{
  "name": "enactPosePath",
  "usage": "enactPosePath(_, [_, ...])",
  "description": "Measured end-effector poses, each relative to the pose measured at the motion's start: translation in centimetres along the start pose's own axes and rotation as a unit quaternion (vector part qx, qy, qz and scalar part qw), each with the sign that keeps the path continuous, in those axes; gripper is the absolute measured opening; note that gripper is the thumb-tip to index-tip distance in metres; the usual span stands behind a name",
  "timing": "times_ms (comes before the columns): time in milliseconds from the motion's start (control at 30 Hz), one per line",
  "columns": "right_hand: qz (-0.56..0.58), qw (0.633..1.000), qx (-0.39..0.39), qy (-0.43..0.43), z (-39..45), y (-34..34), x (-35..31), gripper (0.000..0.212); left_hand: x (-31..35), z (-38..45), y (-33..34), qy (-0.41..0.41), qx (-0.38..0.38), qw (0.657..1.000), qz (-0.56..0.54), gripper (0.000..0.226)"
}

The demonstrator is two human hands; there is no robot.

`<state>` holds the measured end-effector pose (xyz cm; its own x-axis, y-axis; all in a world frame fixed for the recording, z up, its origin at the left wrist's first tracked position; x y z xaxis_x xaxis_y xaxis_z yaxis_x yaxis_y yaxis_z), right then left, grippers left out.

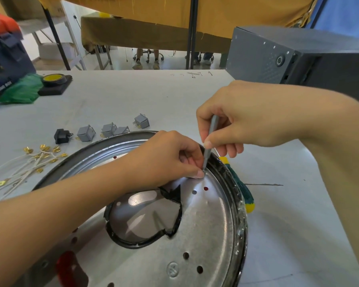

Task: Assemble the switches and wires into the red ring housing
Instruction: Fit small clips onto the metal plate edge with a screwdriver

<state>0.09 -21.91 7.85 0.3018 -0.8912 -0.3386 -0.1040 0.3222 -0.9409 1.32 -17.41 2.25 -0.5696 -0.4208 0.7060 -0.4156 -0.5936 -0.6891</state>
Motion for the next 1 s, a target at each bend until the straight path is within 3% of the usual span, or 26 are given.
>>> enactPosePath(433, [-0.133,0.99,0.048,-0.007,-0.4,-0.7,-1.1,0.03,-0.2,0.0,0.0,-0.004,0.001,1.0,-0.005,0.012])
enactPosePath(700, [-0.051,0.998,0.018,-0.029,-1.1,-0.1,-1.2,0.02,-0.2,0.0,0.1,0.0,-0.012,1.0,-0.013,0.012])
enactPosePath(1000, [-0.07,0.996,0.001,-0.052,-1.0,-0.2,-1.2,0.017,-0.2,-0.1,0.1,-0.003,-0.019,1.0,-0.024,0.017])
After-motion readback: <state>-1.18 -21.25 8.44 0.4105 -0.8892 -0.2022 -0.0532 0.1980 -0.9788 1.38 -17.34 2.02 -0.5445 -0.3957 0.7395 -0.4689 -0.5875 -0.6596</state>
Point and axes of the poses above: each hand's wrist, its own z-axis towards the middle knuckle, its own y-axis out of the palm, x = y × z, the point moved 10 cm from there along z, towards the middle knuckle, and after that the axes turned 9 degrees about x, right-handed, at the moved point
